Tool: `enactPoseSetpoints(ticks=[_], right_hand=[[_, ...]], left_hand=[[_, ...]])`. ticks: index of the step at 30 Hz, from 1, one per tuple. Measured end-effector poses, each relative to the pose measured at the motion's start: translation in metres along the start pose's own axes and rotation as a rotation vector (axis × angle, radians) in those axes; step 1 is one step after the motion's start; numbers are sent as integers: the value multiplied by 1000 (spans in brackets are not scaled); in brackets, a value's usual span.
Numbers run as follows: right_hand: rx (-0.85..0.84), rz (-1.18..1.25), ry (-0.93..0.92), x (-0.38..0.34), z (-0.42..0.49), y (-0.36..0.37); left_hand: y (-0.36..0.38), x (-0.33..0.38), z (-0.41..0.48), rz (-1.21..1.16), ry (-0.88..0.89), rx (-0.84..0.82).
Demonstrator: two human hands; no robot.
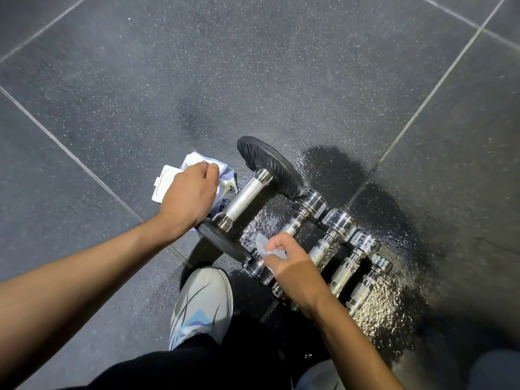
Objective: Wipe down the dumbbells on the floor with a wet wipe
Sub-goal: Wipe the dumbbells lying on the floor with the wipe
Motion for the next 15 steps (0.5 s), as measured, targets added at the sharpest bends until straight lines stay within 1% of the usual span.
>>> enactPoseSetpoints(ticks=[3, 7, 9, 13, 15], right_hand=[[36, -43, -30, 0, -5, -4], [138, 67, -98, 4, -11, -15], [250, 76, -114, 7, -13, -21], [531, 14, -231, 0, -14, -32], [606, -34, -300, -5, -9, -37]], left_hand=[[0, -1, 1, -10, -4, -1], [-1, 4, -3, 8, 12, 4], [-2, 4, -2, -5, -12, 4], [-1, 4, -3, -3, -39, 8], [-1, 5, -4, -6, -41, 9]])
Point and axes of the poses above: each hand's wrist, its own z-axis towards the middle knuckle, its own y-axis out of the palm, x = y × z, the point moved 2 cm from there along z, towards the middle knuckle, and after that the axes turned 14 degrees about -y, right-handed, at the moved point
